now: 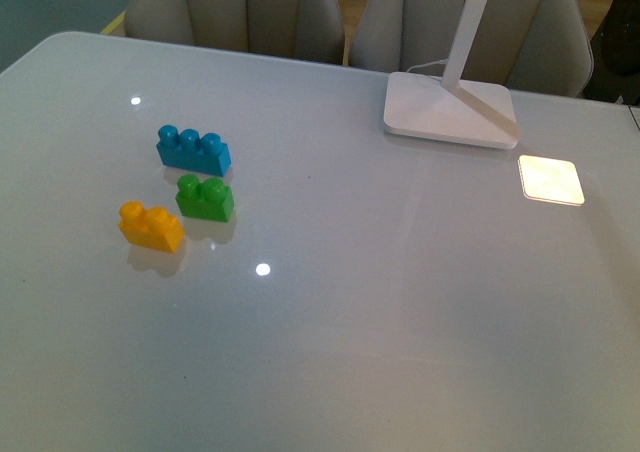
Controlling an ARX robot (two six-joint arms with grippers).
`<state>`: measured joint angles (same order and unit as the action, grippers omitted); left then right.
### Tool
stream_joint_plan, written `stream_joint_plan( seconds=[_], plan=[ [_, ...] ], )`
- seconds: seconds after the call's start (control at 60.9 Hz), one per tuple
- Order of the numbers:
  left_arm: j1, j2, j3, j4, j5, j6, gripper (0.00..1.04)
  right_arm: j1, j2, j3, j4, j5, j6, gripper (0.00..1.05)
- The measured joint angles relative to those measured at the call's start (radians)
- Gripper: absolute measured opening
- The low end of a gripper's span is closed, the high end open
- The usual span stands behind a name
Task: Insert yellow block into base center
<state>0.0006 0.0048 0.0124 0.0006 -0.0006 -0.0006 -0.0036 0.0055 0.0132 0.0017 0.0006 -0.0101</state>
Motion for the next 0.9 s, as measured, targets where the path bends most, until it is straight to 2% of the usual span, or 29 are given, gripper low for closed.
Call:
stream_joint_plan(
  seconds=[0.771,0.821,0.853,0.903],
  plan=[
    [0.000,0.000,0.000,0.000,0.000,0.000,0.97,0.000,0.000,0.000,0.000,0.000,0.001,0.96],
    [0.000,0.000,0.000,0.000,0.000,0.000,0.97,0.032,0.076,0.056,-0.148,0.117,0.054,0.96],
    [0.000,0.000,0.000,0.000,0.000,0.000,0.97,0.031,0.148,0.092,-0.227,0.162,0.086,0.96],
    [0.000,0.000,0.000,0.000,0.001,0.000,0.97,-0.012,0.264,0.115,-0.259,0.139,0.098,0.96]
  ],
)
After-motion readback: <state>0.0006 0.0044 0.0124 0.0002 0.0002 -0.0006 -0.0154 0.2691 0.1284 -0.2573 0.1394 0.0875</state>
